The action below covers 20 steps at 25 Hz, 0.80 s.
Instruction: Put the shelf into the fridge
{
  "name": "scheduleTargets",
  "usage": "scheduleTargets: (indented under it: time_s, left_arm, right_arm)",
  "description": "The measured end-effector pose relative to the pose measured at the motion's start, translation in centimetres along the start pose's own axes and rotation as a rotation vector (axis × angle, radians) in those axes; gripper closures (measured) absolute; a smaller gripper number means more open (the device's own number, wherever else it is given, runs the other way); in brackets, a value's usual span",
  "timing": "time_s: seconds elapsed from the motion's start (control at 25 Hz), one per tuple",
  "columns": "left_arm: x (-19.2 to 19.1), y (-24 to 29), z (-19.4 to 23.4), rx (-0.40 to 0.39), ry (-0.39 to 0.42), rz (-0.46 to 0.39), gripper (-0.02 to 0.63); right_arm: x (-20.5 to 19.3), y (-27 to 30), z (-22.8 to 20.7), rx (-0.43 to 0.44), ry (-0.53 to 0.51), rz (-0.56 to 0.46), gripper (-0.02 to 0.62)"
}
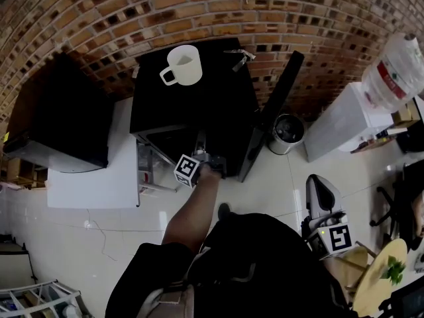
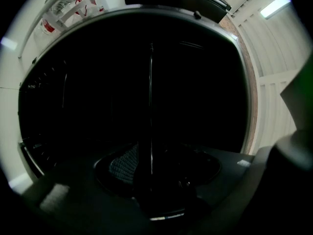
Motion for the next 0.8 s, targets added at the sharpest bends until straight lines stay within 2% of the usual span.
scheduleTargets:
  time_s: [0.16, 0.28, 0.36, 0.44, 0.56, 0.8]
  left_arm:
    - [-1.6, -3.5, -1.5, -0.001, 0.049, 0.036, 0.441]
    - [-2.0, -6.1, -3.7, -0.038, 0.085, 0.041, 0.501]
    - [-2.1, -8.0, -6.1, -0.071, 0.133, 0.050, 0.586]
    - [-2.5, -10.0, -9.0, -0.078, 0.244, 0.102, 0.614]
    - [-3.4, -13.2, -12.3, -0.034, 0.466, 0.184, 0.614]
    - [-3.9, -17.7, -18.2, -0.041, 0.799, 0.179, 0.614]
  right_arm:
    - [-0.6, -0.7, -0.2, 0.038, 0.027, 0.001, 0.589]
    - [-1.1, -0.8, -0.3, 0.080, 0.048, 0.007, 0.589]
    - [-1.6, -0.9, -0.3, 0.118, 0.065, 0.005, 0.589]
    - [-2.0, -0.9, -0.5, 0.157, 0.088, 0.003, 0.589]
    - [-2.8, -0.8, -1.2, 0.203, 0.111, 0.005, 0.589]
    - [-5.5, -0.6, -2.1, 0.260, 0.146, 0.047, 0.589]
Point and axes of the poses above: the fingertips, and each gripper's own axes: y forward along the fingers, z to its left, x out of its top, the point moved 7 cm from there along -y, backward along the fingers, and after that the axes turned 2 degrees about z, right-handed, at the moved point
